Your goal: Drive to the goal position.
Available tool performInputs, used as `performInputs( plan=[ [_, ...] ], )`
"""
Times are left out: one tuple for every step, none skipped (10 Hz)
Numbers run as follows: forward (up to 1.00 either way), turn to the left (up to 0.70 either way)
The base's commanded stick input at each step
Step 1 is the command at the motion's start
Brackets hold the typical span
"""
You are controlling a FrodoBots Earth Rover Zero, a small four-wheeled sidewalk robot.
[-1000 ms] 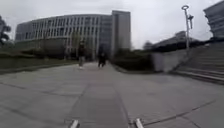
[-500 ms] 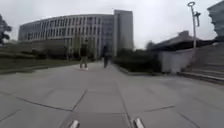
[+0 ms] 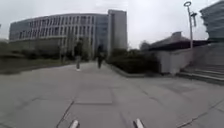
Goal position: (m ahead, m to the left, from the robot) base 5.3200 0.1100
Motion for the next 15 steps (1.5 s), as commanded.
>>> performInputs(
  plan=[
    [1.00, 0.00],
    [1.00, 0.00],
    [1.00, 0.00],
    [1.00, 0.00],
    [1.00, 0.00],
    [1.00, 0.00],
    [1.00, 0.00],
    [1.00, 0.00],
    [1.00, 0.08],
    [1.00, 0.32],
    [1.00, 0.04],
    [1.00, 0.00],
    [1.00, 0.00],
    [1.00, 0.00],
    [1.00, 0.00]
  ],
)
